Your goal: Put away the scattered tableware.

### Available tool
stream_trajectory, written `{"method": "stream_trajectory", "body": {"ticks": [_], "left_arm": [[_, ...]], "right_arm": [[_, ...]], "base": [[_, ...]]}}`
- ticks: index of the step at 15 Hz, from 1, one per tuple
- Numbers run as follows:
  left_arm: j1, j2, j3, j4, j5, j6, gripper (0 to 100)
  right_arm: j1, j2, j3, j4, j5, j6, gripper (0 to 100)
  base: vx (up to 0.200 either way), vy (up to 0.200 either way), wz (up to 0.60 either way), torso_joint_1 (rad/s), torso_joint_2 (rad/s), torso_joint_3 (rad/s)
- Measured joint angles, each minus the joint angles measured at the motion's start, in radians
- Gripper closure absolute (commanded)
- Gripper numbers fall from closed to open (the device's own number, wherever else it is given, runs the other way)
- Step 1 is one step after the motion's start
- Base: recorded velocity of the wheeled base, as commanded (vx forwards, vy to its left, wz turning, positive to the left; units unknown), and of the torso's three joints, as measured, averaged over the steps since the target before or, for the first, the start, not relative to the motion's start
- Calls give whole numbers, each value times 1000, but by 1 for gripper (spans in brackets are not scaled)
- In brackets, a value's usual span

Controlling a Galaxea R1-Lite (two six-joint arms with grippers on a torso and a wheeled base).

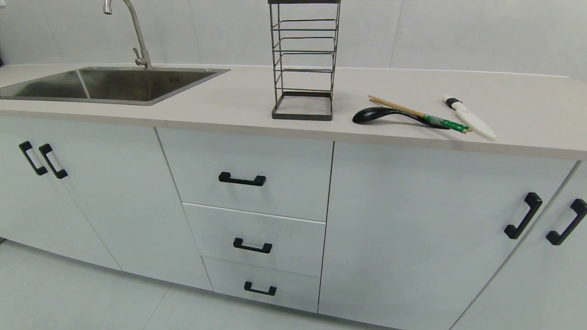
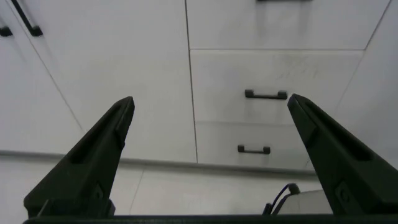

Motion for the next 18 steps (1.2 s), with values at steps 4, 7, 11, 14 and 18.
{"method": "stream_trajectory", "body": {"ticks": [4, 7, 11, 14, 18], "left_arm": [[3, 157, -256, -104, -128, 14, 0], [-8, 330, -310, -149, -228, 67, 0], [-35, 556, -366, -190, -336, 333, 0], [-93, 703, -395, -192, -360, 511, 0], [-171, 838, -407, -175, -358, 659, 0]], "right_arm": [[0, 0, 0, 0, 0, 2, 100], [1, 0, 1, -2, 3, 4, 100], [1, 0, 1, -1, 3, 4, 100], [1, 0, 0, -2, 3, 4, 100], [1, 0, 0, -1, 3, 4, 100]], "base": [[0, 0, 0, 0, 0, 0], [0, 0, 0, 0, 0, 0], [0, 0, 0, 0, 0, 0], [0, 0, 0, 0, 0, 0], [0, 0, 0, 0, 0, 0]]}}
